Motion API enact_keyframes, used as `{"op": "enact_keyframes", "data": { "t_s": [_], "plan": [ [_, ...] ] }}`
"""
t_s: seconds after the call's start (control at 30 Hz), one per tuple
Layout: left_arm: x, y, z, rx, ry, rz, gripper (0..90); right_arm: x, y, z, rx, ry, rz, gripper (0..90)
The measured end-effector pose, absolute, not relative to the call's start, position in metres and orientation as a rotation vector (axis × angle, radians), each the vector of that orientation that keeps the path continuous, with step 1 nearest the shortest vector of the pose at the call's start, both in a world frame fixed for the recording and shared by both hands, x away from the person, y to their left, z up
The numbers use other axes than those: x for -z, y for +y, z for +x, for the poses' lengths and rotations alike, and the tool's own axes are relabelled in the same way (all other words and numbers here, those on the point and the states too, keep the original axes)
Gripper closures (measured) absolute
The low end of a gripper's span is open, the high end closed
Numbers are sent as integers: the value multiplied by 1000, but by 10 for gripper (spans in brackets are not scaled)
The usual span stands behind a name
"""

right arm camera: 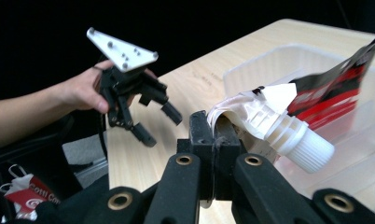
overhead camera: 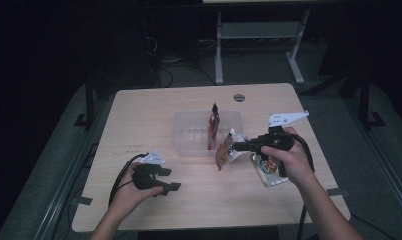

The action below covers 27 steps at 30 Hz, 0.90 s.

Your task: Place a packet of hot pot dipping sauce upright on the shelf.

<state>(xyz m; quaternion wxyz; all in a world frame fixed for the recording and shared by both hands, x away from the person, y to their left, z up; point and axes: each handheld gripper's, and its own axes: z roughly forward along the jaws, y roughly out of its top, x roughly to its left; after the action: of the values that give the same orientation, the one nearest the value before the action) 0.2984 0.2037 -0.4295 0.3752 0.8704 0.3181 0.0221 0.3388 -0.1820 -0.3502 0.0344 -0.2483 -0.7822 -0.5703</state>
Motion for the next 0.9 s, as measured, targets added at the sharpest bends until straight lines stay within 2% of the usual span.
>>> {"op": "enact_keyframes", "data": {
  "t_s": [0.47,0.9],
  "plan": [
    [429,205,299,-56,810,2235,327,337,-196,374,1794,-2423,-855,897],
    [430,205,300,-45,811,2237,338,342,-199,400,1748,-2455,-939,897]
  ]
}}
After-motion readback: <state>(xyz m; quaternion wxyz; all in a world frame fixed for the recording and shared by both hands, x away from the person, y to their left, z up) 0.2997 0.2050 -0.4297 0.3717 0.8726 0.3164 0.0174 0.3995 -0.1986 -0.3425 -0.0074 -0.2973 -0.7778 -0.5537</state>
